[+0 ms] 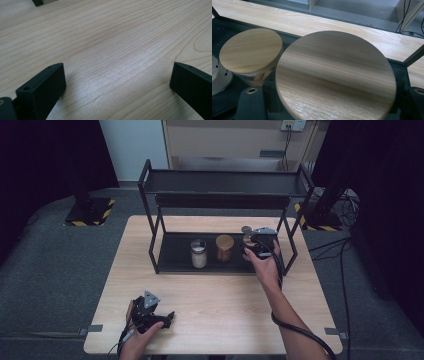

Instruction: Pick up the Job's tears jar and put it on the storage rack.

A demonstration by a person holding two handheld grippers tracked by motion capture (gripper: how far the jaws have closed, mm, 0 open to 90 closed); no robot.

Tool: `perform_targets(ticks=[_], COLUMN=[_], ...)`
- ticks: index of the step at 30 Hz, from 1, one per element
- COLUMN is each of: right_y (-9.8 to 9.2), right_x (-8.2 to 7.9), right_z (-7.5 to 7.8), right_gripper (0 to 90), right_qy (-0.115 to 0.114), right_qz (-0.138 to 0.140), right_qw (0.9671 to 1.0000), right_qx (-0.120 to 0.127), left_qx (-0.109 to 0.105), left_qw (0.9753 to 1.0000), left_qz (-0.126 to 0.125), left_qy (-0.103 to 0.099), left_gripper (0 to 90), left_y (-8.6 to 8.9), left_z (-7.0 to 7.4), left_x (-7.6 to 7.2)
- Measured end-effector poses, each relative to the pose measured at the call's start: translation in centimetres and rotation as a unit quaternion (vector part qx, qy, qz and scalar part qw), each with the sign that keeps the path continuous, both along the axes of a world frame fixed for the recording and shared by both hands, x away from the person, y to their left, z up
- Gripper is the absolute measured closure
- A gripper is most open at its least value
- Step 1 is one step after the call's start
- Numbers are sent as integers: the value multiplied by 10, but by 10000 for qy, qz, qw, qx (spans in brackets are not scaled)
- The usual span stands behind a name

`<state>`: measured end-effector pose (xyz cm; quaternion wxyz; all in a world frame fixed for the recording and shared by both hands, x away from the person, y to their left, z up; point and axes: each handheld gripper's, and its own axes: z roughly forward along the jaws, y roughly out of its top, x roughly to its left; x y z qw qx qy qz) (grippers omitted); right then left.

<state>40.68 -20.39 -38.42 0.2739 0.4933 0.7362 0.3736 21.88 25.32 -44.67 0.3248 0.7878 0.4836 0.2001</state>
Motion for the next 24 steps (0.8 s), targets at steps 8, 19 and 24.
perform_targets(ticks=[8,19,24], right_y=[3,10,9], right_x=[7,17,20], right_z=[-2,-5,-7], right_gripper=[260,260,260], right_qy=[43,99,116], right_qz=[-55,-101,-135], right_qw=[10000,9999,9998], right_qx=[15,-9,10], left_qx=[1,1,1], left_qw=[10000,10000,10000], left_qz=[-1,-1,-1], left_qy=[1,1,1], left_gripper=[0,0,0], left_y=[0,0,0], left_z=[0,0,0], left_x=[0,0,0])
